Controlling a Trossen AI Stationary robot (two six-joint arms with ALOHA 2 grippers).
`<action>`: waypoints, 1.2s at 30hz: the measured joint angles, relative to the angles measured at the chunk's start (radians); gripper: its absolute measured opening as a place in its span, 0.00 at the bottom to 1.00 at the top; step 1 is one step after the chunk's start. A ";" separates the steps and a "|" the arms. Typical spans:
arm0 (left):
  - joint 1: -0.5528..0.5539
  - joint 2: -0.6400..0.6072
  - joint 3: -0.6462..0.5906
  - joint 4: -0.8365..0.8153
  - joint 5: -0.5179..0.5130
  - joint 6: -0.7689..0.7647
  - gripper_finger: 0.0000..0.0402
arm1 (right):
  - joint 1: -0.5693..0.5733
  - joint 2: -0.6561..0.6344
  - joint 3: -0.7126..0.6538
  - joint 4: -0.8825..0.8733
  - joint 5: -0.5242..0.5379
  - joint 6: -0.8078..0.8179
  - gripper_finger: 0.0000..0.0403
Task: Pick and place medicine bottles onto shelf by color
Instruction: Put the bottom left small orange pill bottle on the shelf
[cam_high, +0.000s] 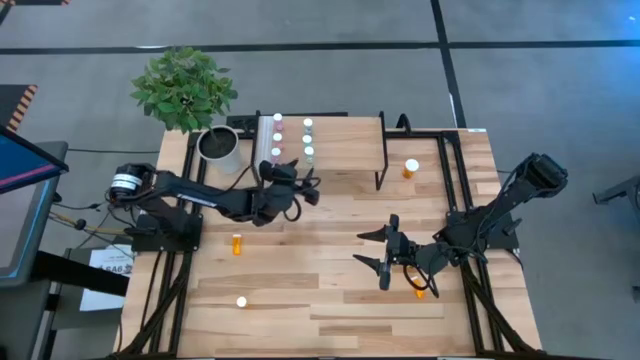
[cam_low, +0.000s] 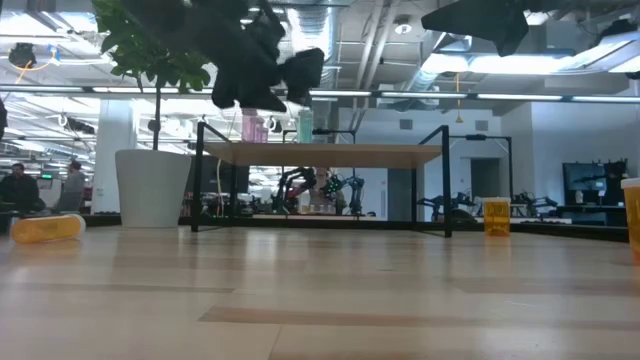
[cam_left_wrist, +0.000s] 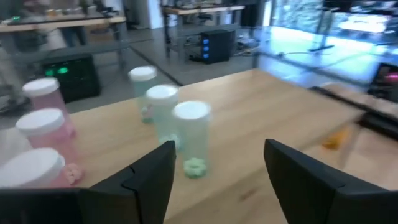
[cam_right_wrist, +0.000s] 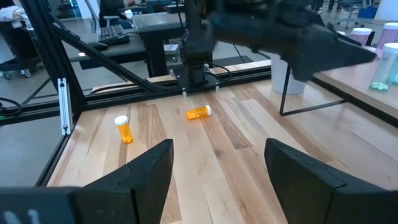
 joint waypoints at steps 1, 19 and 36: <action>-0.017 -0.015 0.000 -0.006 0.004 0.006 0.59 | 0.000 0.000 0.000 0.000 0.000 0.000 0.69; -0.684 -0.379 -0.056 -0.434 0.094 -0.148 0.59 | 0.015 0.000 0.000 0.005 0.000 0.008 0.69; -1.083 -0.351 -0.071 -1.024 0.200 -0.931 0.59 | 0.015 0.000 0.000 0.047 -0.003 0.074 0.69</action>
